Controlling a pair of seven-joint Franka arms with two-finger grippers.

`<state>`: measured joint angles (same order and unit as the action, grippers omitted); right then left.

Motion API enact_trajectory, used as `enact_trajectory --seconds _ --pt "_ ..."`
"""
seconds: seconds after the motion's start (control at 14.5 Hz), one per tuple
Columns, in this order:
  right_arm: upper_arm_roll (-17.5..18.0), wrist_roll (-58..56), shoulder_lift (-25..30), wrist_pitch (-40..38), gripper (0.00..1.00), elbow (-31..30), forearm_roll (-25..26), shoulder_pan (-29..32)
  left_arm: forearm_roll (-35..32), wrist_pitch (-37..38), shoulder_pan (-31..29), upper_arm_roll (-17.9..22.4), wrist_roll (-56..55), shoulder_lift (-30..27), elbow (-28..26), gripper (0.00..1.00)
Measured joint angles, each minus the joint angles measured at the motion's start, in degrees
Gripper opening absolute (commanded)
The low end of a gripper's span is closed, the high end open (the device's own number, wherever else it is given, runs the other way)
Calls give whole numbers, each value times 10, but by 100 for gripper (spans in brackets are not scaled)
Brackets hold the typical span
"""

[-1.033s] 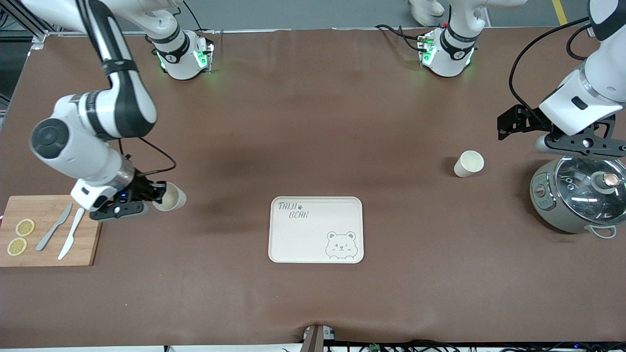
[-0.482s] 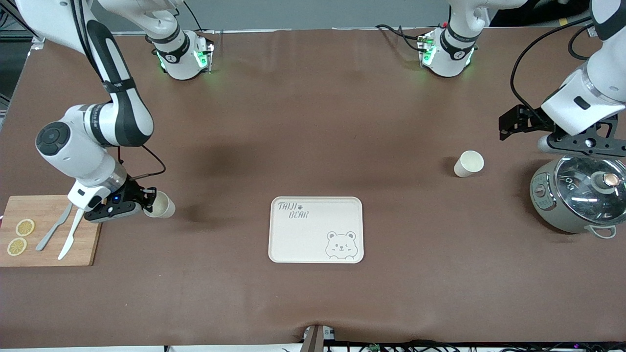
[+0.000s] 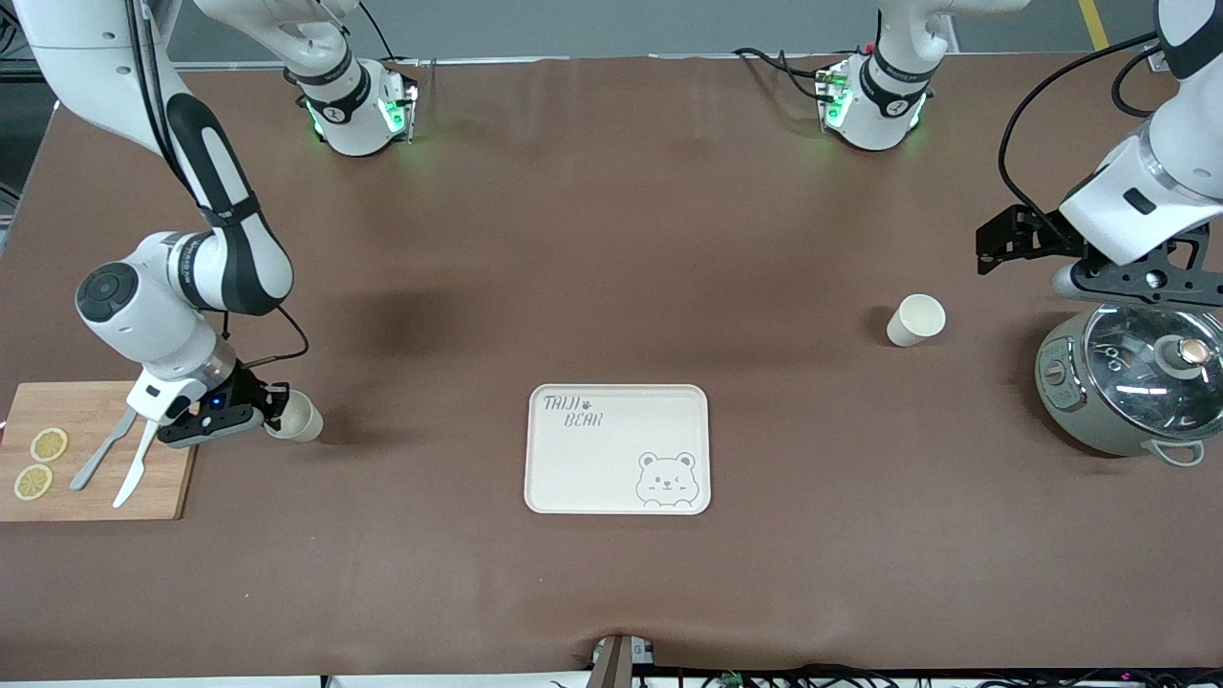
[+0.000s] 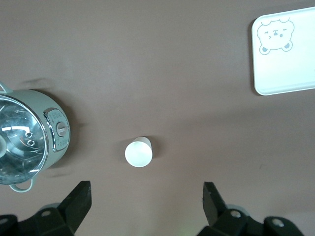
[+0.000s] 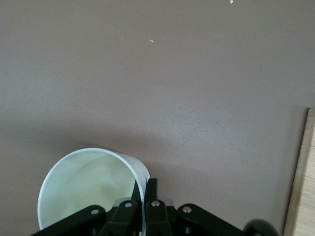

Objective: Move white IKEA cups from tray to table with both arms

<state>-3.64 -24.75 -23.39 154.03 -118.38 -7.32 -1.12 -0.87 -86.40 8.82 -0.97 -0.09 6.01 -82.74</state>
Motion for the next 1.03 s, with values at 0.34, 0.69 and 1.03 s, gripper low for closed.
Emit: enact_trajectory --seconds 0.34,0.69,1.03 --pt "0 -53 -23 27 0 0 -47 2 0 0 -1 14 0 0 0 100" --pt "0 -61 -28 30 0 0 -50 5 0 0 -1 14 0 0 1 100" --pt "0 -61 -29 34 100 1 -50 5 0 0 -1 14 0 0 2 100"
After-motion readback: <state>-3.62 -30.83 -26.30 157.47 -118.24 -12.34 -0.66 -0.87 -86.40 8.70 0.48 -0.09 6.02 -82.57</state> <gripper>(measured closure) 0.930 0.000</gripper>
